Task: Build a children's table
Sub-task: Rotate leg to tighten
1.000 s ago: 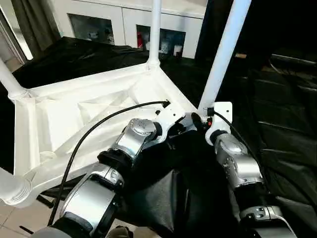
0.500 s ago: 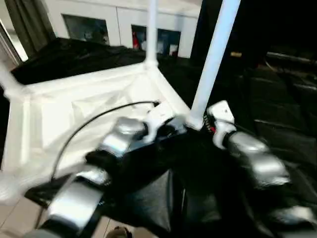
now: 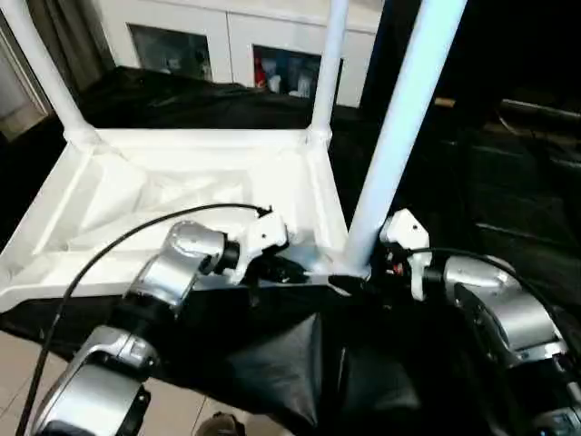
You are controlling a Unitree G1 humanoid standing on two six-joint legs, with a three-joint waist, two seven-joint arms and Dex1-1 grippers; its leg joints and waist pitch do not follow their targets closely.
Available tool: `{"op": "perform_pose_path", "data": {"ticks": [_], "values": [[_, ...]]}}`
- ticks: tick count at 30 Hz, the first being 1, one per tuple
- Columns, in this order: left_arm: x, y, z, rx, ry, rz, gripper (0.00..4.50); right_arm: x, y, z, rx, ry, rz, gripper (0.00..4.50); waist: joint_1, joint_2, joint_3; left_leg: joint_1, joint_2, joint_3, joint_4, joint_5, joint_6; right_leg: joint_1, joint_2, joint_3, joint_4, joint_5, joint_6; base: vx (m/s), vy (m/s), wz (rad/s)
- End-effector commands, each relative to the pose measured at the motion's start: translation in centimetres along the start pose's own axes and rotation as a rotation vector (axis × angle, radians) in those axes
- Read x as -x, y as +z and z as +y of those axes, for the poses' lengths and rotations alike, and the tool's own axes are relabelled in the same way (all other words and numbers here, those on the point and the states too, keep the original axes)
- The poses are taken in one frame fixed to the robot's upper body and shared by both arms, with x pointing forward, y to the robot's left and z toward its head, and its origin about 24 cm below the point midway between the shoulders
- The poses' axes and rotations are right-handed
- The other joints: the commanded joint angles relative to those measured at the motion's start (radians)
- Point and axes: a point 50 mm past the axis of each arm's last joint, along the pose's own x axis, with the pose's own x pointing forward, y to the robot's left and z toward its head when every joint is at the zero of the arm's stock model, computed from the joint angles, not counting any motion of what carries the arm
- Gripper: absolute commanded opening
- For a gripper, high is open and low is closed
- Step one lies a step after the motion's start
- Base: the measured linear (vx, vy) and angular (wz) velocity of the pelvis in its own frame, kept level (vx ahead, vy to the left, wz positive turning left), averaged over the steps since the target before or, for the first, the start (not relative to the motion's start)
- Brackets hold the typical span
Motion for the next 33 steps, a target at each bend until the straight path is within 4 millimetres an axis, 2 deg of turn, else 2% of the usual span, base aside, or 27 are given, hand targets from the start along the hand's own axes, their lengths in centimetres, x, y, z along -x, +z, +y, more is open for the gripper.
{"op": "perform_pose_path", "data": {"ticks": [1, 5, 19, 28, 31, 32, 33], "values": [[-0.3, 0.5, -0.5, 0.002, -0.045, -0.055, 0.0, 0.0, 0.0, 0.3, 0.004, 0.02, 0.006, 4.23, -0.002, -0.011, -0.061, 0.02, 0.037, -0.009, -0.059, -0.272, 0.047, 0.039, -0.056, 0.042, -0.082, -0.246, -0.202, 0.0, 0.0, 0.0], [-0.1, 0.5, -0.6, 0.001, -0.048, -0.055, 0.0, -0.2, 0.0, 0.1, 0.006, 0.008, 0.008, 4.01, -0.002, -0.01, -0.062, 0.02, 0.036, -0.008, -0.057, -0.252, 0.051, 0.04, -0.054, 0.041, -0.078, -0.206, -0.213, 0.0, 0.0, 0.0], [-0.1, 0.6, -0.7, 0.001, -0.038, -0.049, 0.0, -0.3, -0.4, 0.1, 0.012, -0.008, 0.031, 2.71, -0.002, -0.01, -0.064, 0.021, 0.035, -0.008, -0.056, -0.247, 0.05, 0.041, -0.053, 0.041, -0.076, -0.203, -0.212, 0.0, 0.0, 0.0], [-0.1, 0.5, -0.6, 0.007, -0.023, -0.05, 0.0, -0.6, -0.6, 0.2, -0.016, -0.026, 0.007, 2.51, -0.001, -0.014, -0.068, 0.021, 0.035, -0.007, -0.052, -0.224, 0.06, 0.044, -0.053, 0.04, -0.072, -0.172, -0.221, 0.0, 0.0, 0.0], [-0.6, 0.4, 0.2, 0.032, 0.08, -0.037, 0.0, -1.2, -1.4, -0.6, -0.056, -0.17, 0.03, 2.51, -0.005, -0.012, -0.067, 0.02, 0.034, -0.007, -0.053, -0.235, 0.047, 0.04, -0.052, 0.039, -0.074, -0.199, -0.22, 0.0, 0.0, 0.0], [-1.1, 0.6, 1.1, 0.051, 0.188, -0.026, 0.0, -1.7, -2.1, -1.3, -0.098, -0.306, 0.055, 2.5, -0.007, -0.018, -0.067, 0.021, 0.033, -0.008, -0.055, -0.254, 0.037, 0.042, -0.053, 0.039, -0.078, -0.235, -0.209, 0.0, 0.0, 0.0], [-1.6, 0.8, 1.6, 0.066, 0.248, -0.028, 0.0, -2.0, -2.4, -1.6, -0.142, -0.385, 0.045, 2.5, -0.01, -0.016, -0.064, 0.023, 0.032, -0.007, -0.056, -0.262, 0.029, 0.037, -0.052, 0.04, -0.08, -0.255, -0.205, 0.0, 0.0, 0.0]]}}
